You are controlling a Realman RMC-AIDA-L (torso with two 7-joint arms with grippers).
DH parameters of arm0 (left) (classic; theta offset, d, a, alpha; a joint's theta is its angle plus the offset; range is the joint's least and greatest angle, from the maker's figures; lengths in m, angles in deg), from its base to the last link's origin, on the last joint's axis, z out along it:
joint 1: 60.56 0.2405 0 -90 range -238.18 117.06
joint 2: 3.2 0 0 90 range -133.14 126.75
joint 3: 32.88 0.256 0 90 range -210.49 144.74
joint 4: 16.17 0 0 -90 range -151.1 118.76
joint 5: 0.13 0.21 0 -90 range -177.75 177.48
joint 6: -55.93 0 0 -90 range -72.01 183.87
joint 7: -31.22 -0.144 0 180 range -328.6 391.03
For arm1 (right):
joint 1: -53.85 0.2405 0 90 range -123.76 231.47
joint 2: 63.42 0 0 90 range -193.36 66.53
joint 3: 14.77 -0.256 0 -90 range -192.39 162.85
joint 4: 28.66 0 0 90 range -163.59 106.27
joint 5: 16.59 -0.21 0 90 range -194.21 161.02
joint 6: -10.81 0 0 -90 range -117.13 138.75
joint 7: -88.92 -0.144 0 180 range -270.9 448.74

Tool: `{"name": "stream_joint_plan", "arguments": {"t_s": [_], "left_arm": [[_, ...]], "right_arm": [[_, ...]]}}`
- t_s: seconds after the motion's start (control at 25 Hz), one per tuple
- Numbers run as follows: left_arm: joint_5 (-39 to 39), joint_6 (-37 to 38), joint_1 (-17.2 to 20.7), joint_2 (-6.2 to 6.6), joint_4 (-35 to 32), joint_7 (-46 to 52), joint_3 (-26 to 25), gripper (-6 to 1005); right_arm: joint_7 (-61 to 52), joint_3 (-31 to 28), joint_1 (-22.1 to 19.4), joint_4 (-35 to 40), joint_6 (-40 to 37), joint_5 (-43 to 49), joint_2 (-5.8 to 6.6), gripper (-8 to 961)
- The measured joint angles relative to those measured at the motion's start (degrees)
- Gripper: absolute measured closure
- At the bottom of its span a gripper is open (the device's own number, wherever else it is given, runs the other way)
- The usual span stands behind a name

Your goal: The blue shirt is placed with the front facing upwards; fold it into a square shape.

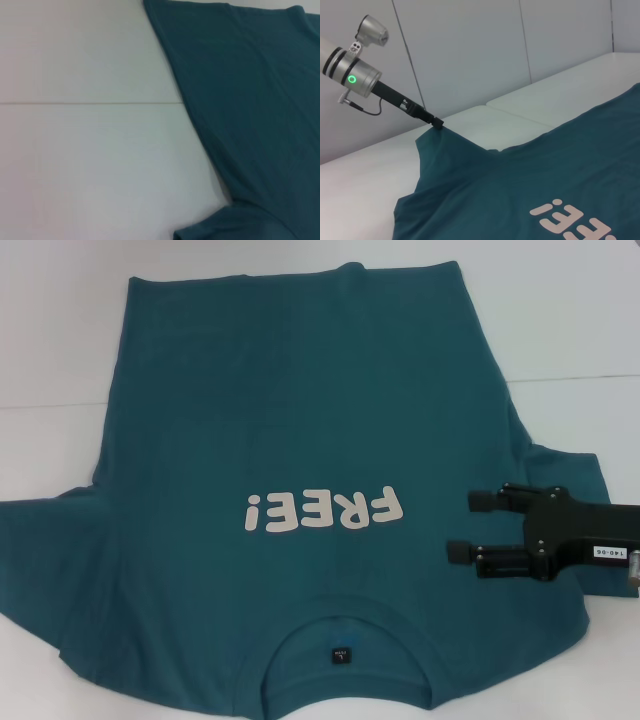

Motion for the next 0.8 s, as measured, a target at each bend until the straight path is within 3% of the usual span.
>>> {"name": "stream_joint_plan", "arguments": {"t_s": [0.52,0.8], "left_arm": [[0.44,1.56,-1.34,0.54,0.94,0.01,0.01,968],[2.19,0.80,-0.36,0.03,2.10,-0.29,0.57,967]], "right_arm": [[-0.02,-0.07,-0.12,-0.09,0.19,0.00,-0.09,35],[0.01,-0.06,-0.39,-0.10,0.41,0.00,-0.09,34]]}}
